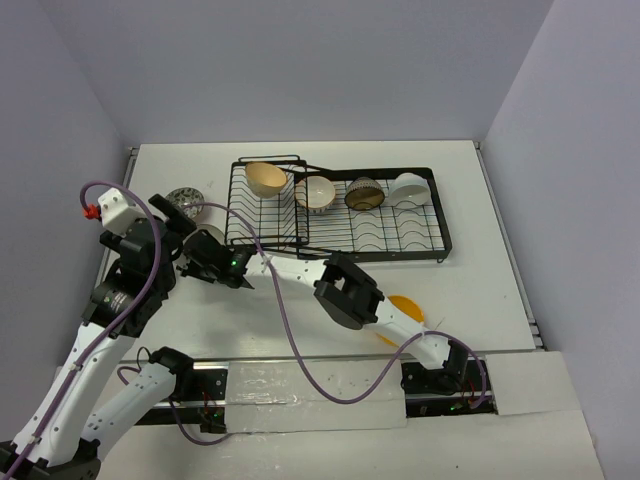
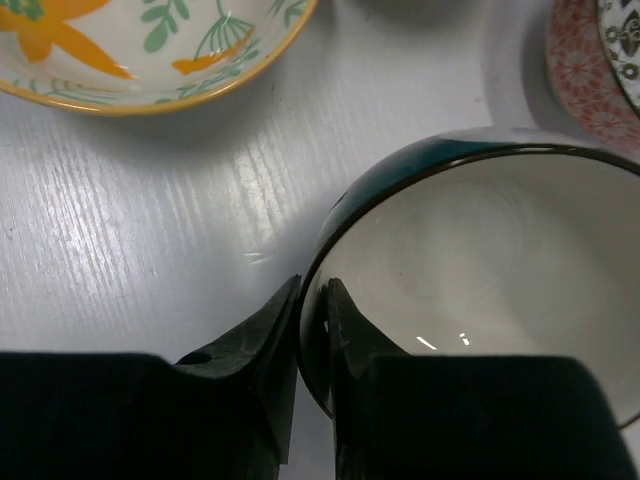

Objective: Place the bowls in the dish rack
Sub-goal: Pick up the bowl from the corner of the board, then place the bowl in the dish rack.

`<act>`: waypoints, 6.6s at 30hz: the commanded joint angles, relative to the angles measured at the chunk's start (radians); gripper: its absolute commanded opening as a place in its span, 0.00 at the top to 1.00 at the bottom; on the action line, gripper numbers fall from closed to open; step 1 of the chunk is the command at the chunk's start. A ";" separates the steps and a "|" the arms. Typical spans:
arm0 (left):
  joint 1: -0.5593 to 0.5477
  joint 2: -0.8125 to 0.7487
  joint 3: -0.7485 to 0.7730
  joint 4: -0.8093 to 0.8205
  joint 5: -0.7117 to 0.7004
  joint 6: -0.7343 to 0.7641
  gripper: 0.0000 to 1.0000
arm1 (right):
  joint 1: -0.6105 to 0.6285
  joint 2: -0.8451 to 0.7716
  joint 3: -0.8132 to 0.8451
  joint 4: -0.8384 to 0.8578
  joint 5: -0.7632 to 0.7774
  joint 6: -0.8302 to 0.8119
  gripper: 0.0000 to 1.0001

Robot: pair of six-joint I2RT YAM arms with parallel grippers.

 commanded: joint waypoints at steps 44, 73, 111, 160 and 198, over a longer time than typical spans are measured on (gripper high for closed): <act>0.041 0.037 0.017 0.008 0.033 0.037 0.11 | 0.035 -0.746 -0.639 -0.098 -0.723 0.180 1.00; 0.043 0.086 0.025 0.015 0.137 0.086 0.12 | -0.360 -1.364 -1.000 -0.105 -0.370 0.433 1.00; 0.040 0.172 0.048 -0.005 0.223 0.133 0.10 | -0.659 -0.818 -0.751 -0.191 -0.514 0.353 1.00; 0.041 0.166 0.050 -0.007 0.218 0.132 0.11 | -0.586 -0.765 -0.790 -0.104 -0.649 0.364 0.46; 0.063 0.164 0.048 0.007 0.263 0.133 0.12 | -0.624 -0.792 -0.808 -0.082 -0.517 0.381 0.53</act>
